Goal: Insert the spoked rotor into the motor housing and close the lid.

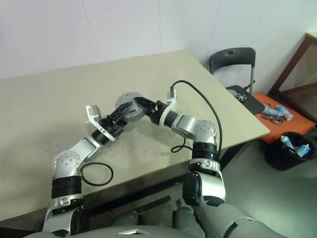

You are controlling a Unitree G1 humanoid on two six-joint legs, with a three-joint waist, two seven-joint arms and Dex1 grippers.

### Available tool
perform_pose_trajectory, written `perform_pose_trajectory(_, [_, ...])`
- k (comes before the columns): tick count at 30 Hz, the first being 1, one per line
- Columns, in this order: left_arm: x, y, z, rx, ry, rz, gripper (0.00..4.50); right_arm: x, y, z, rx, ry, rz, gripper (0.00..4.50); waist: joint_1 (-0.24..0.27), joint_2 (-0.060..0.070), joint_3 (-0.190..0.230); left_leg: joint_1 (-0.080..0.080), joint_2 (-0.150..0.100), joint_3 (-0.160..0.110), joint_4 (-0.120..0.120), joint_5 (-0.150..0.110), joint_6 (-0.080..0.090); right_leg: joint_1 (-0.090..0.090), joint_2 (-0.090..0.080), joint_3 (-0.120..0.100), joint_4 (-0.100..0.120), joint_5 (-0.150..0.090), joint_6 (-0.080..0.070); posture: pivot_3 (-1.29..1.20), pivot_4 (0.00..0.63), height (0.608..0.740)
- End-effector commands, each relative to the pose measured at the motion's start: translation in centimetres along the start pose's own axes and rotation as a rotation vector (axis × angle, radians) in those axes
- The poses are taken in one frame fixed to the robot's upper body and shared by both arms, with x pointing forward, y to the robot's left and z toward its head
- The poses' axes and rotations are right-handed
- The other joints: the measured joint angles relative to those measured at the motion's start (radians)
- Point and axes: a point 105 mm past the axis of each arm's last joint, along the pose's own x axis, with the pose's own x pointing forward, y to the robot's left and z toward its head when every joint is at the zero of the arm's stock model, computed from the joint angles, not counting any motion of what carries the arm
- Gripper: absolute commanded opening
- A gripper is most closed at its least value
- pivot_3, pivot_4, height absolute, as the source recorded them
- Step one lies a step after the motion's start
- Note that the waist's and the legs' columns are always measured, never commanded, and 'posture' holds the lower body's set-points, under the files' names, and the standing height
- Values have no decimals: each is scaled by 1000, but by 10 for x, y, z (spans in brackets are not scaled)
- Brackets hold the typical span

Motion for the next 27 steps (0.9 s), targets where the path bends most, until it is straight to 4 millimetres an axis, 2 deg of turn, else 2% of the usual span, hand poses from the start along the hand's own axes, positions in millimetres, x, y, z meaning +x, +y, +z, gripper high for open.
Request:
perform_pose_trajectory(1, [0, -4, 16, 21, -49, -6, 4460, 6, 27, 6, -37, -11, 95, 2324, 0, 0, 0, 0, 0, 0, 0, 0, 0, 0, 0, 0, 0, 0, 0, 0, 0, 740])
perform_pose_trajectory(3, [-1, -2, 18, 24, -56, 8, 4460, 6, 27, 7, -36, -12, 95, 2324, 0, 0, 0, 0, 0, 0, 0, 0, 0, 0, 0, 0, 0, 0, 0, 0, 0, 740])
perform_pose_trajectory(6, [0, -4, 18, 37, -47, 4, 3964, 6, 26, 7, -37, -11, 93, 2324, 1, 0, 0, 0, 0, 0, 0, 0, 0, 0, 0, 0, 0, 0, 0, 0, 0, 740])
perform_pose_trajectory(9, [5, -6, 10, 38, -19, 12, 2969, 6, 26, 7, -36, -12, 90, 2324, 1, 0, 0, 0, 0, 0, 0, 0, 0, 0, 0, 0, 0, 0, 0, 0, 0, 740])
perform_pose_trajectory(15, [12, -13, 2, 34, 2, -3, 2969, 5, 26, 6, -36, -8, 89, 2324, 0, 0, 0, 0, 1, 0, 0, 0, 0, 0, 0, 0, 0, 0, 0, 0, 0, 740])
perform_pose_trajectory(19, [12, -11, 3, 39, -8, 24, 2452, 5, 23, 3, -58, 7, 64, 2324, 0, 0, 0, 0, 1, 0, 0, 0, 0, 0, 0, 0, 0, 0, 0, 0, 0, 740])
perform_pose_trajectory(24, [17, -18, 6, 30, -8, 0, 2452, 8, 16, 0, -69, 12, 23, 2324, 0, 0, 0, 0, 0, 0, 0, 0, 0, 0, 0, 0, 0, 0, 0, 0, 0, 740])
perform_pose_trajectory(27, [20, -24, 9, 34, -19, -15, 2452, 9, 16, 1, -141, -13, 10, 2324, 0, 0, 0, 0, 0, 0, 0, 0, 0, 0, 0, 0, 0, 0, 0, 0, 0, 740])
